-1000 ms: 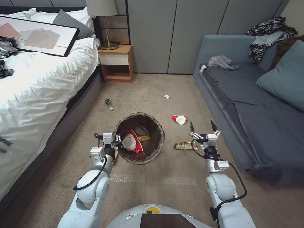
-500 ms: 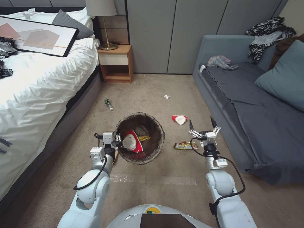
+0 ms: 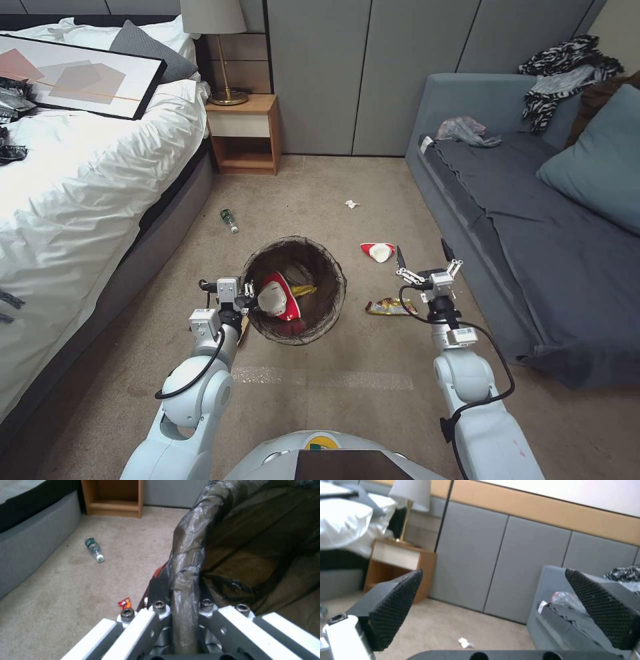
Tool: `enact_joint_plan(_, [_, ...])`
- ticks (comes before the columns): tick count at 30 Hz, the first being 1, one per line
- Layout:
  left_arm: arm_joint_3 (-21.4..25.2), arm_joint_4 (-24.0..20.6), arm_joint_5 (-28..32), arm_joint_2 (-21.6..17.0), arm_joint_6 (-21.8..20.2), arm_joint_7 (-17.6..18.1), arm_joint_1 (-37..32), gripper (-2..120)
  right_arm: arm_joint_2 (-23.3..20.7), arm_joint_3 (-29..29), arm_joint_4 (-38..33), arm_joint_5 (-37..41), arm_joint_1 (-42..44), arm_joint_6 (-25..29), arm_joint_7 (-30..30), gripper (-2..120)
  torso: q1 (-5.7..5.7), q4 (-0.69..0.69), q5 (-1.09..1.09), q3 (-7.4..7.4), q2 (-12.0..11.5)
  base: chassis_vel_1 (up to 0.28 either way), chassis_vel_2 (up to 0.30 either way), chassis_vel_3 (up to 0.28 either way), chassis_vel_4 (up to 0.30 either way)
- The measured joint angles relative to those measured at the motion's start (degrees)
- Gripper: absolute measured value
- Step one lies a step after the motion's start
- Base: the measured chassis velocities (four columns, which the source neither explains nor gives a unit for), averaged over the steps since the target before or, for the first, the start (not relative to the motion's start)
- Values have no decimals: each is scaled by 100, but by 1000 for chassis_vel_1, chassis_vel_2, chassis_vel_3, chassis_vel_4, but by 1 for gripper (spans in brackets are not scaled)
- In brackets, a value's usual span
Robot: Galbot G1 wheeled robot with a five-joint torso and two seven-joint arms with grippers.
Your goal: Pick up the trash bin, then pick up the garbage from the floor and place it into the trash bin.
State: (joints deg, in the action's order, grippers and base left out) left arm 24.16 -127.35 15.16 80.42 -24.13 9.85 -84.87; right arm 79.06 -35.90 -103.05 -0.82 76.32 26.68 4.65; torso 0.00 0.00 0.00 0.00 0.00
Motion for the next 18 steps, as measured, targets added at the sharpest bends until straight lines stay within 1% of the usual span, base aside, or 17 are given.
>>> enact_joint_plan(7, [-12, 9, -2, -1, -6, -2, 15, 0, -131, 27, 155, -105, -128, -86, 69, 100, 0, 0, 0, 0, 0, 0, 0, 0, 0])
enact_joint_plan(14, [-16, 26, -3, -8, -14, -2, 29, 0, -306, 63, 303, -160, -248, -376, 438, 100, 0, 0, 1, 0, 0, 0, 0, 0, 0])
enact_joint_plan(17, [-19, 37, -3, -16, -23, -2, 39, 0, -490, 113, 466, -286, -392, -678, 737, 100, 0, 0, 0, 0, 0, 0, 0, 0, 0])
enact_joint_plan(18, [-19, 37, -3, -16, -23, -2, 39, 0, -490, 113, 466, -286, -392, -678, 737, 100, 0, 0, 0, 0, 0, 0, 0, 0, 0])
